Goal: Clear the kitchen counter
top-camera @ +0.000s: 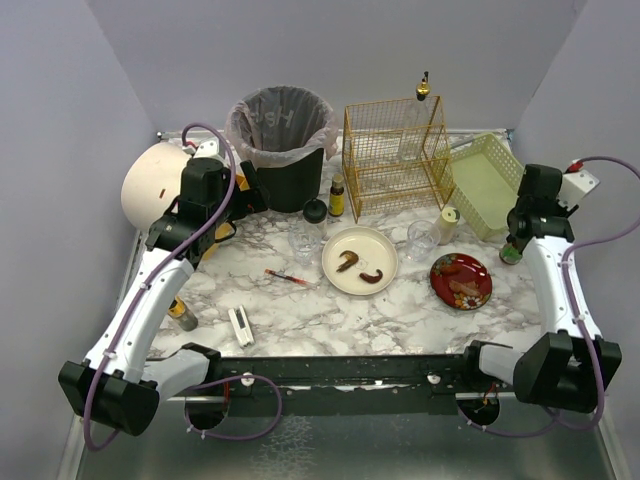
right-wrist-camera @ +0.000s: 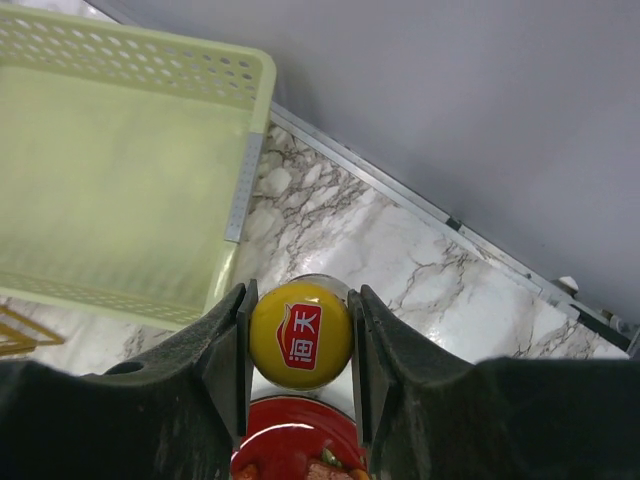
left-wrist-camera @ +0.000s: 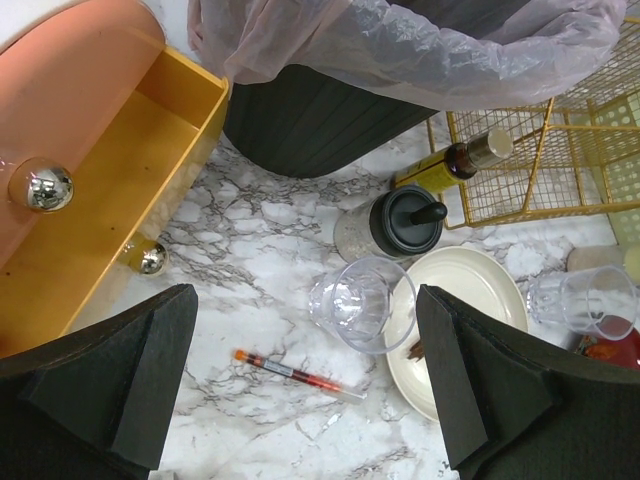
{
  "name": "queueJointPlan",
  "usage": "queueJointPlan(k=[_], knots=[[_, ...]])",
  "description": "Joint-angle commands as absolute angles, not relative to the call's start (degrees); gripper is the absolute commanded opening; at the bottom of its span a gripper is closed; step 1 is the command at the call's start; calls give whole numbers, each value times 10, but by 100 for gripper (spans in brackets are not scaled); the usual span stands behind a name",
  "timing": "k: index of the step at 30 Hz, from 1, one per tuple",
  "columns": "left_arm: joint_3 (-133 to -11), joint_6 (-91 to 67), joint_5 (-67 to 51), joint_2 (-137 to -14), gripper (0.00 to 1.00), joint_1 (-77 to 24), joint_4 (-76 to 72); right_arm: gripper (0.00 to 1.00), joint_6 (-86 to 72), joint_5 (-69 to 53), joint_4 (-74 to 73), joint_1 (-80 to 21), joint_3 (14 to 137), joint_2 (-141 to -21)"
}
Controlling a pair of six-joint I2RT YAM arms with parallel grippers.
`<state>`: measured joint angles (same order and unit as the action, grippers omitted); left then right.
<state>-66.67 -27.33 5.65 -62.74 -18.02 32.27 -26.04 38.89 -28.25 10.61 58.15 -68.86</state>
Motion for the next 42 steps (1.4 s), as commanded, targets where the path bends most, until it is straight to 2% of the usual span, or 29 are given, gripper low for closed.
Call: queueJointPlan(k=[1, 13, 21, 33, 42], knots=[[-660, -247, 74, -627, 99, -182, 309, 1, -211, 364, -257, 110, 632, -628], [-685, -240, 84, -670, 99, -181, 265, 1, -133, 145, -275, 110, 755, -597], [-689, -238, 92, -665, 99, -181, 257, 1, -139, -30, -300, 105, 878, -679], [-649, -242, 90, -621, 99, -181, 263, 0, -84, 33, -317, -110, 1121, -880], [-648, -232, 86, -615, 99, -181, 272, 1, -33, -63, -303, -160, 1352, -1055]])
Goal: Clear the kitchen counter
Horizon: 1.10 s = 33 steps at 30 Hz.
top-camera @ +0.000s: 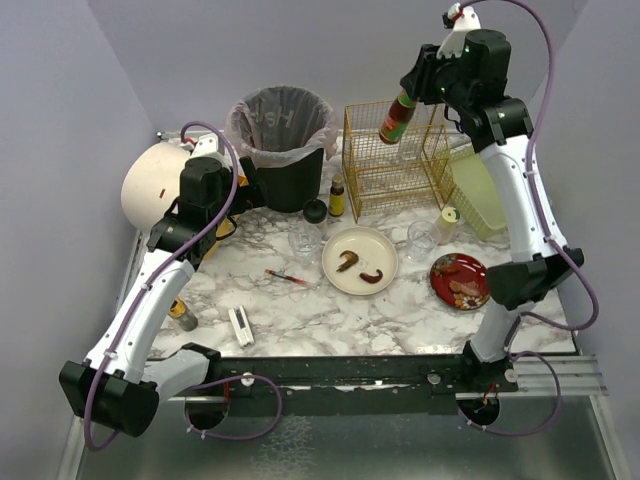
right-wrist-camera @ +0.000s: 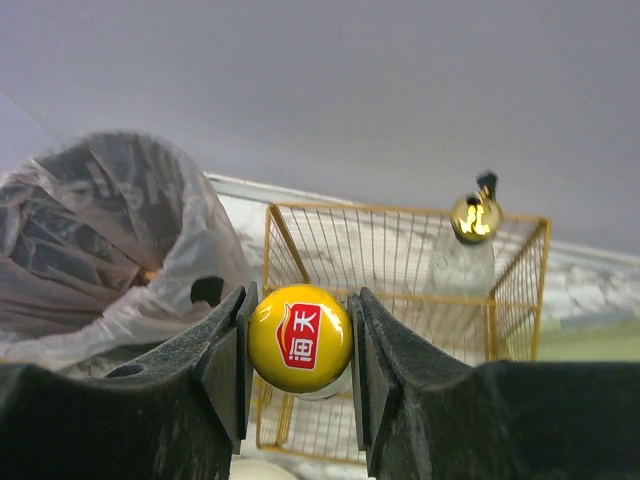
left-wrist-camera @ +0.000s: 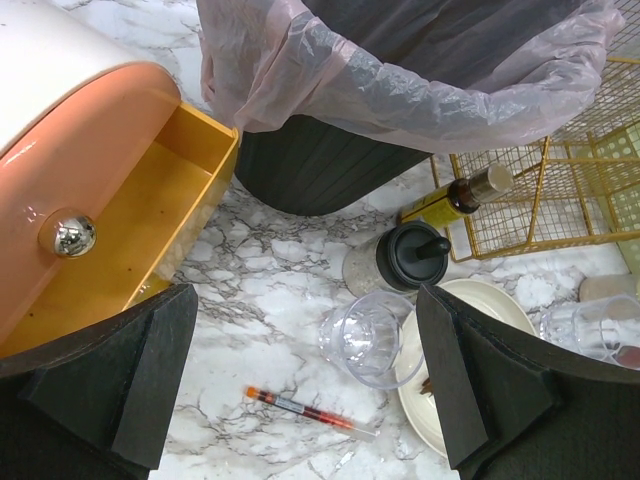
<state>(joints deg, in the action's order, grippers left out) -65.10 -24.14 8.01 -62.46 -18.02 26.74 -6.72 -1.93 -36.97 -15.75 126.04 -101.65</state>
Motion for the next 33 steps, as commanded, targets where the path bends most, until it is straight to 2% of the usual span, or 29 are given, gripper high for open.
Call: queueJointPlan(k=[1, 12, 24, 33], knots=[[-649, -233, 85, -616, 99, -181, 272, 1, -30, -61, -294, -160, 1362, -1069], [-648, -253, 75, -613, 99, -181, 272, 0, 15, -46, -206, -160, 1459, -1190], [-651, -251, 90, -608, 99, -181, 287, 0, 47, -34, -169, -159, 1443, -1229], [-647, -258, 89, -606, 99, -181, 286, 0, 66, -22, -166, -158, 1365, -1223]])
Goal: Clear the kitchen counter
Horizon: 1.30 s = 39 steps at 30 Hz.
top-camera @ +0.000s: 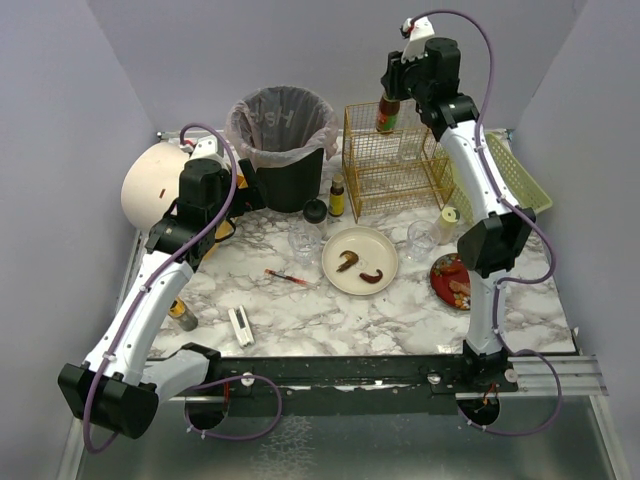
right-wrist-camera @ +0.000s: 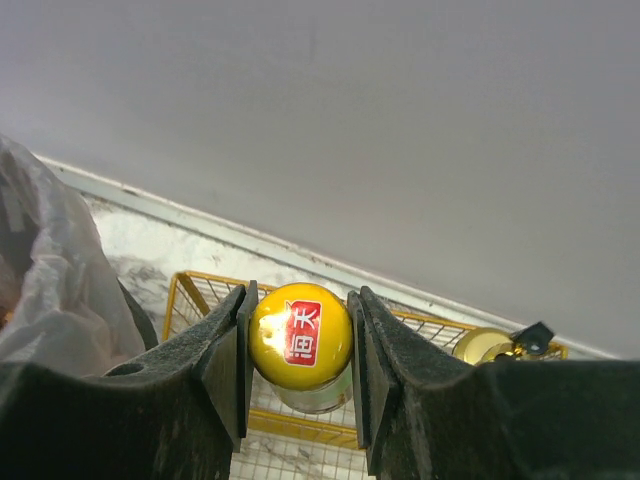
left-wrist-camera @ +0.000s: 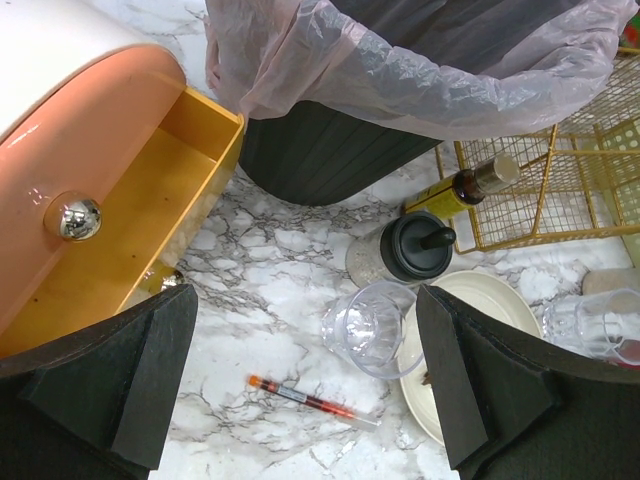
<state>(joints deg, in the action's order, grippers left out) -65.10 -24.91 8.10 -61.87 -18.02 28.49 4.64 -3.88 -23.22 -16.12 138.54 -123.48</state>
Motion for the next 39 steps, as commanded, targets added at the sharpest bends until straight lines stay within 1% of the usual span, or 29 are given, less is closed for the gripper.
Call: queueJointPlan(k=[1, 13, 22, 23, 25, 26, 30, 32, 39], knots=[[-647, -258, 90, -605, 99, -181, 286, 0, 66, -22, -166, -157, 1356, -1222], [-642, -263, 96, -592, 99, -181, 283, 0, 45, -26, -137, -147, 1234, -1210], [-642, -264, 93, -593, 99, -181, 284, 1, 35, -27, -159, -140, 1246, -1243], [-642, -264, 92, -594, 99, -181, 284, 4, 35, -27, -160, -139, 1246, -1247], [-643, -263, 90, -595, 99, -181, 284, 15, 35, -27, -155, -138, 1239, -1251], [-644, -262, 88, -596, 99, -181, 284, 19, 36, -26, -147, -138, 1233, -1252], [-644, -259, 88, -592, 99, -181, 285, 27, 36, -23, -143, -137, 1228, -1263], [-644, -259, 90, -589, 99, -181, 287, 35, 35, -24, -142, -136, 1229, -1268], [-649, -254, 95, -589, 99, -181, 292, 56, 29, -31, -139, -136, 1233, -1257]])
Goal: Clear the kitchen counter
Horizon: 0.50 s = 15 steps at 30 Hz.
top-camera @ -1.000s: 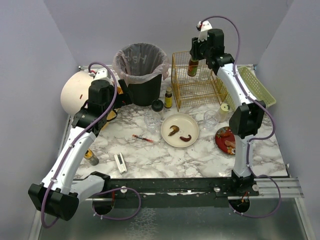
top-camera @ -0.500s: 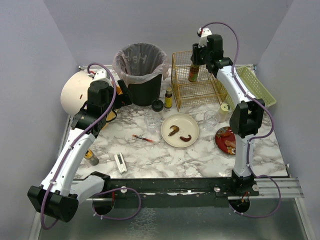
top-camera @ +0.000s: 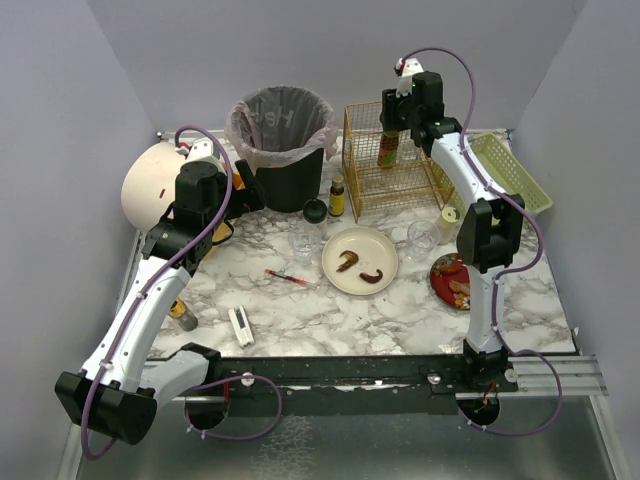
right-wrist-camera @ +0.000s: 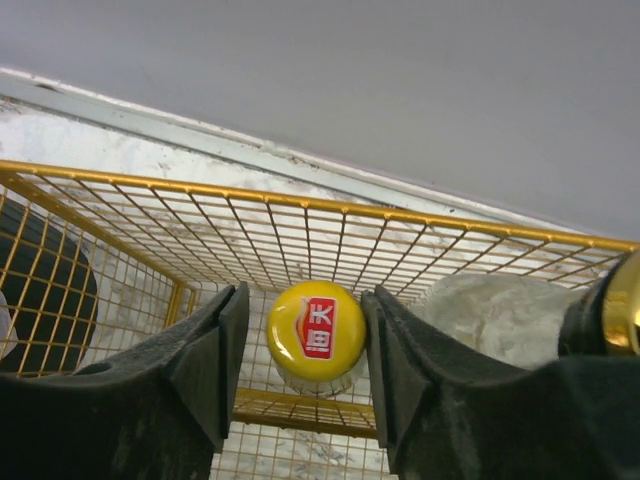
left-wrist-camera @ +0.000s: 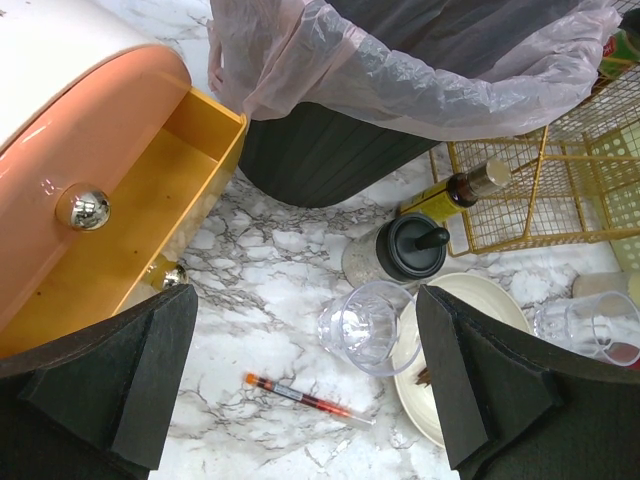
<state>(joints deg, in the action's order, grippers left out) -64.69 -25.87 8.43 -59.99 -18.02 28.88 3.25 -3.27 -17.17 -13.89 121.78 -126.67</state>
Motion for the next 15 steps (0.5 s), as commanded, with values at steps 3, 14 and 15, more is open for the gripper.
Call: queueJointPlan(k=[3, 14, 15], knots=[[-652, -250, 100, -590, 99, -181, 294, 63, 29, -38, -136, -136, 1236, -1241], [-680, -237, 163, -563, 99, -181, 356, 71, 36, -103, -122, -136, 1204, -1145], [-685, -239, 175, -559, 99, -181, 372, 72, 35, -113, -121, -137, 1198, -1136]])
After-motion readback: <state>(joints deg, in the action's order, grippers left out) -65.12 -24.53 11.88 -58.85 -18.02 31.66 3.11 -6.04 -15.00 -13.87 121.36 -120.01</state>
